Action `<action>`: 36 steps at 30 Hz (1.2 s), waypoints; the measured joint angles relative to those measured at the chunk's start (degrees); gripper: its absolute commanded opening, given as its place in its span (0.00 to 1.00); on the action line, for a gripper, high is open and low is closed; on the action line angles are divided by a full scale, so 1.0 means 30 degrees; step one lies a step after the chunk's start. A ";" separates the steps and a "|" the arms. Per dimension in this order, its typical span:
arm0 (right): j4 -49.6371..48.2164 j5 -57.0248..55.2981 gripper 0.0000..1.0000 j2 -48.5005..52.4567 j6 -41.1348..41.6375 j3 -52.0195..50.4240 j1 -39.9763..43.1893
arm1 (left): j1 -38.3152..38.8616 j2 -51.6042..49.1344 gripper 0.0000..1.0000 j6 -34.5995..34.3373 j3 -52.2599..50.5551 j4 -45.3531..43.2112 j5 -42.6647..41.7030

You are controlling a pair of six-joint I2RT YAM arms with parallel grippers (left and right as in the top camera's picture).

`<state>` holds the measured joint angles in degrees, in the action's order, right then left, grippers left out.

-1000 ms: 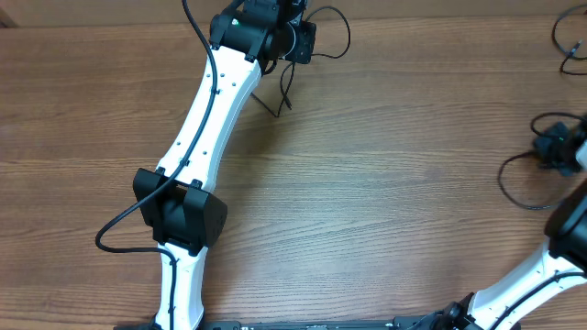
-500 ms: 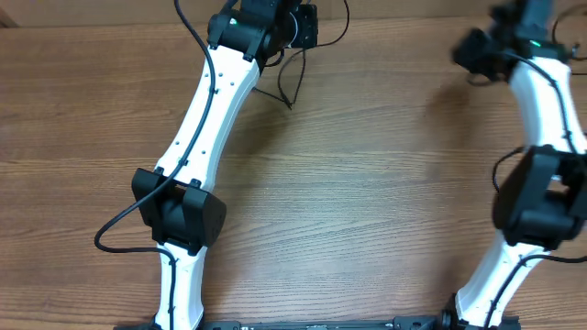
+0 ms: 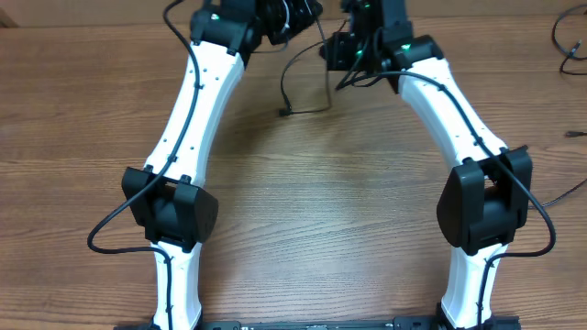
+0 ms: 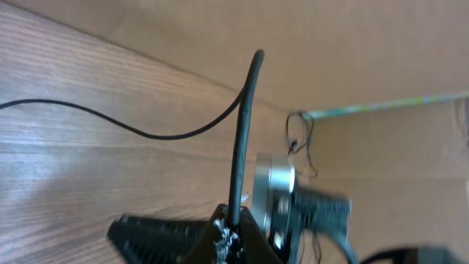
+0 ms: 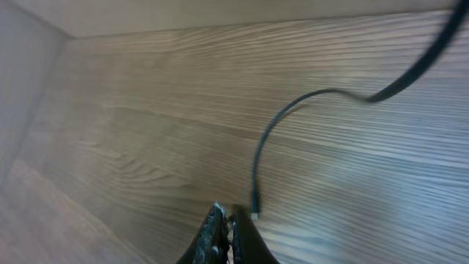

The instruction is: Untangle cables

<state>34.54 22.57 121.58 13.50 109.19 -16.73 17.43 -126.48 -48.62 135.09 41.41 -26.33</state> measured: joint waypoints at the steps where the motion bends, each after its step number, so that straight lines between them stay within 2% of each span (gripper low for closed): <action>1: -0.0131 0.0007 0.04 0.0000 0.0007 0.0000 -0.0189 | -0.0204 0.0000 0.04 -0.0189 0.0000 -0.0124 -0.0029; 13: -0.2142 -0.0036 0.04 0.0000 0.0962 0.0386 -0.0291 | -0.2681 0.0000 0.05 -0.0474 0.0000 0.0940 0.0736; 36: -0.0882 0.0648 0.07 -0.0175 0.1246 0.0867 -0.2310 | -0.2186 0.0000 0.05 -0.0240 -0.0984 0.1552 0.3147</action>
<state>31.90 24.51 121.05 17.23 111.79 -23.66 10.87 -126.48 -49.34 132.14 46.06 -16.88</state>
